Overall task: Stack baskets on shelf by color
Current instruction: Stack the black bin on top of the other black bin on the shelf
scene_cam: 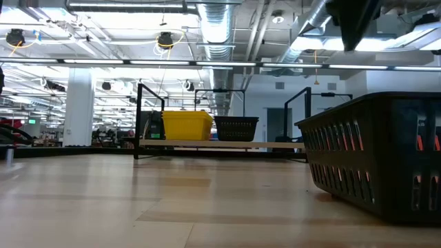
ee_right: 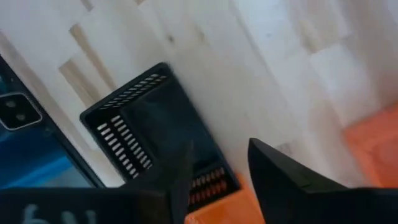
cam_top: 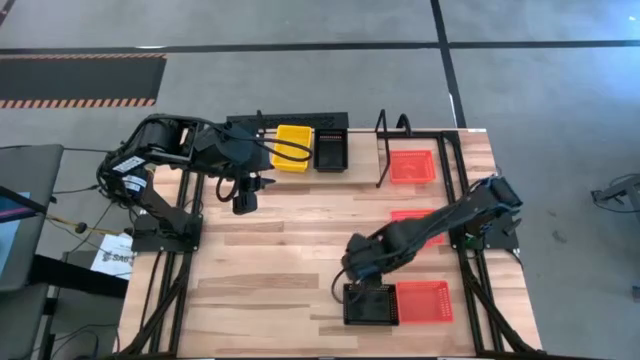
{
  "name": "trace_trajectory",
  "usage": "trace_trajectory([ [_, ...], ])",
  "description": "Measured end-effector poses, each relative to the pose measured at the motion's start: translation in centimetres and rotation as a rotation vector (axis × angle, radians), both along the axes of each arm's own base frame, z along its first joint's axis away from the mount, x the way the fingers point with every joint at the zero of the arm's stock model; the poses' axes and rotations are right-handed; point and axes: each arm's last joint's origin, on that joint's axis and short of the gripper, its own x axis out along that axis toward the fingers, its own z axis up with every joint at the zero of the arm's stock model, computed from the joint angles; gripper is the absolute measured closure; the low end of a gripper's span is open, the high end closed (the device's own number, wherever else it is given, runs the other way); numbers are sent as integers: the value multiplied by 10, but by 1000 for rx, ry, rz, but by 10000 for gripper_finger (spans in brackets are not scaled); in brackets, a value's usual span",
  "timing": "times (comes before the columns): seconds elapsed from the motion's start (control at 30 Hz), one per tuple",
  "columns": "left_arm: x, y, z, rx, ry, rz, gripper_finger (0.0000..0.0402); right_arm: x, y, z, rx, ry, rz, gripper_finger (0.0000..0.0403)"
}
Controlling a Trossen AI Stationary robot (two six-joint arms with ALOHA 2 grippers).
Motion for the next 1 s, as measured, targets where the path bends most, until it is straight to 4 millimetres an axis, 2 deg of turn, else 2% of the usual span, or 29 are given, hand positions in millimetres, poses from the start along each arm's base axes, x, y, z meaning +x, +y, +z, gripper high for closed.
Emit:
trace_trajectory([
  [0.2, 0, 0, 0, 12, 3, -14, 271, 20, 16, -24, 57, -20, 71, 191],
  [0.47, 0, 0, 0, 14, 4, -21, 271, 24, 25, -53, 34, 84, 186, 193],
  [0.73, 0, 0, 0, 14, 5, -23, 271, 19, 17, -71, 10, 122, 228, 194],
  [1.0, 0, 0, 0, 10, 5, -25, 271, 21, 17, -93, 53, 56, 239, 196],
])
